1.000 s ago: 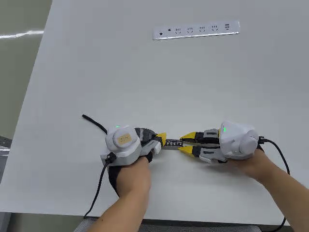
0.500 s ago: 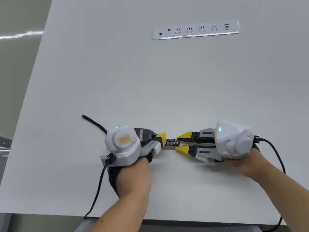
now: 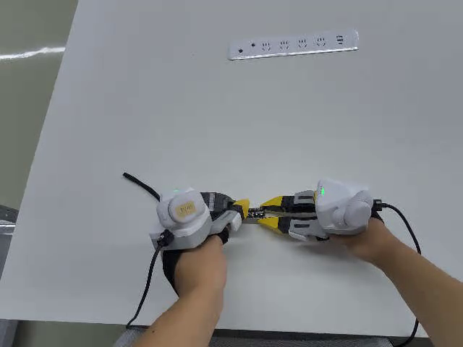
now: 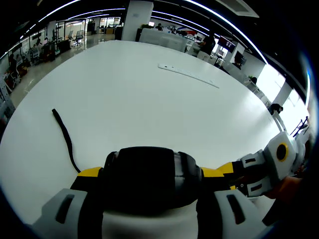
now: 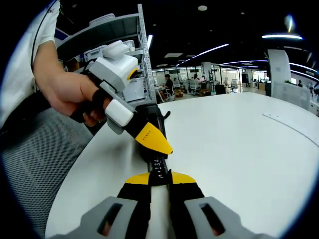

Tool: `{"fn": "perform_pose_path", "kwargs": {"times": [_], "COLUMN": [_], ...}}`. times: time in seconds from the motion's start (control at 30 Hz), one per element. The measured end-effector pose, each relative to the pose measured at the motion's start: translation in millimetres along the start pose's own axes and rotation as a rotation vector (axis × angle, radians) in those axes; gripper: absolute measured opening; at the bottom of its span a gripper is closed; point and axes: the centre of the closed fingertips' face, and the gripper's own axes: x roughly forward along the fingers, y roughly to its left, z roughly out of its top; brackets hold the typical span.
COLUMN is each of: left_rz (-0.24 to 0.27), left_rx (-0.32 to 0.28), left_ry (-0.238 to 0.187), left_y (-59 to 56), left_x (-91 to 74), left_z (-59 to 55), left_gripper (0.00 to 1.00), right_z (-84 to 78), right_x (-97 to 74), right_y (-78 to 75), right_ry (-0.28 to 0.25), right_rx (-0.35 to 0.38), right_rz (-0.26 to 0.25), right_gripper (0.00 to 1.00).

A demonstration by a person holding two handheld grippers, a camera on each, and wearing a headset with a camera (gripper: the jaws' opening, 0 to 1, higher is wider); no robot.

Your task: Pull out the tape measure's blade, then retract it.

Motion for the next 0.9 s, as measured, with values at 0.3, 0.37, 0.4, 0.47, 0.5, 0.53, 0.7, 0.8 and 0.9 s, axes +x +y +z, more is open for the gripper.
{"fn": "perform_pose_path", "kwargs": {"times": [0.3, 0.37, 0.4, 0.47, 0.5, 0.53, 0.7, 0.8, 0.9], "left_rz": [-0.003, -0.005, -0.005, -0.007, -0.008, -0.009, -0.003, -0.003, -0.003], "left_rx": [-0.008, -0.01, -0.013, -0.016, -0.015, -0.01, -0.016, -0.018, -0.019], "left_ry": [-0.003, -0.002, -0.003, -0.004, -0.002, 0.001, 0.013, 0.007, 0.006], "left_y": [0.4, 0.5, 0.8, 1.3, 1.2, 1.0, 1.6, 2.0, 2.3], "left_x": [0.2, -0.3, -0.2, 0.2, 0.0, 0.1, 0.4, 0.2, -0.1], "left_z": [1.3, 1.4, 1.6, 1.8, 2.0, 1.8, 2.0, 2.1, 2.1], "left_gripper": [0.74, 0.73, 0.73, 0.73, 0.73, 0.73, 0.73, 0.72, 0.72], "right_z": [2.6, 3.0, 3.2, 4.0, 4.4, 4.4, 4.9, 5.9, 6.1], "right_x": [6.2, 6.9, 7.2, 9.3, 10.9, 11.7, 14.5, 15.6, 16.3], "right_y": [-1.2, -1.6, -1.9, -2.1, -1.4, -1.1, -2.2, -2.2, -2.1], "right_ry": [0.0, -0.005, -0.005, -0.003, 0.003, 0.004, 0.002, 0.001, 0.002], "right_rx": [-0.004, 0.002, 0.001, -0.002, -0.012, -0.012, -0.012, -0.015, -0.028], "right_rz": [0.007, 0.007, 0.006, 0.008, 0.011, 0.013, 0.016, 0.015, 0.015], "right_gripper": [0.12, 0.12, 0.12, 0.12, 0.12, 0.12, 0.12, 0.12, 0.12]}}
